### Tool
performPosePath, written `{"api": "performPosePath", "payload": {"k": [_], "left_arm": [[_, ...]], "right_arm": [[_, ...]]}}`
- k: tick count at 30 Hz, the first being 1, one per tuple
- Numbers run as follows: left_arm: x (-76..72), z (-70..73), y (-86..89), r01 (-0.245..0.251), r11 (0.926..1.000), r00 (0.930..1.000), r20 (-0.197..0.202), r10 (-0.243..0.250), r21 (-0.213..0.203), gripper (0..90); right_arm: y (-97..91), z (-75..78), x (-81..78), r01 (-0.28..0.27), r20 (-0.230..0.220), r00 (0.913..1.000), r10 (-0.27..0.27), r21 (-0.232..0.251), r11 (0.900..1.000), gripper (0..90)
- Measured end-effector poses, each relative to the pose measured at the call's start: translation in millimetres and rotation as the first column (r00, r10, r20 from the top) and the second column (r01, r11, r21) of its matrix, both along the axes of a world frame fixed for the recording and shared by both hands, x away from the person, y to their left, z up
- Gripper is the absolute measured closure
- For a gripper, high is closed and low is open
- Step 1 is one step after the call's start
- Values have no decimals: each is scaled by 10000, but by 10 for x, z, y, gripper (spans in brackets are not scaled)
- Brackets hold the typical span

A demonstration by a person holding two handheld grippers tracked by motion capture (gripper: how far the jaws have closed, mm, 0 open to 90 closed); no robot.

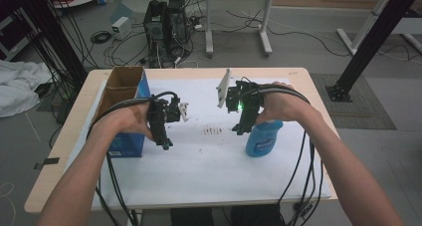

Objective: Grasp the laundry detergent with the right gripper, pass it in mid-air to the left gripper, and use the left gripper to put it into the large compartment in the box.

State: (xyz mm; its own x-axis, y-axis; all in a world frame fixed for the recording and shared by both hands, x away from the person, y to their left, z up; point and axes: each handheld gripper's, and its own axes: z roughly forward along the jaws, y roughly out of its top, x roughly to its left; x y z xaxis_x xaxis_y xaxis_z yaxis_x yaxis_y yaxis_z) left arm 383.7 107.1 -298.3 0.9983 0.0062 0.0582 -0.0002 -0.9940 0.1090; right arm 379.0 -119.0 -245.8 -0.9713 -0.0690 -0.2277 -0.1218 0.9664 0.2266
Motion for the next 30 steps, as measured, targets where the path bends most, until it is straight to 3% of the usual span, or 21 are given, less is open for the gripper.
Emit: {"api": "performPosePath", "payload": {"k": [13,15,18,20,21,25,27,30], "left_arm": [[-19,29,1,57,9999,10000,35,-56,-146,178],[-45,7,1,-254,9987,9997,21,255,-442,178],[-49,12,4,-240,9984,9997,-9,240,-506,178],[-60,17,7,-259,9985,9997,-18,258,-487,178],[-58,23,5,-212,9987,9998,25,213,-456,178],[-63,20,0,-181,9985,9998,32,183,-520,178],[-47,22,-1,123,9993,9999,-47,-125,-356,178],[-47,6,-8,137,9992,9999,-49,-139,-367,178]], "right_arm": [[-253,132,-6,101,-178,9998,-95,344,9994,133],[-284,145,-15,241,-198,9995,-233,428,9988,133],[-343,171,-13,160,-160,9998,-152,519,9985,133],[-397,180,-37,492,-203,9987,-478,756,9959,133],[-424,183,-24,295,-119,9995,-287,765,9966,133],[-547,159,-30,682,-98,9977,-676,1063,9920,133],[-624,148,-9,702,-233,9974,-679,1194,9904,133],[-734,113,3,926,-399,9953,-877,1446,9851,133]]}}
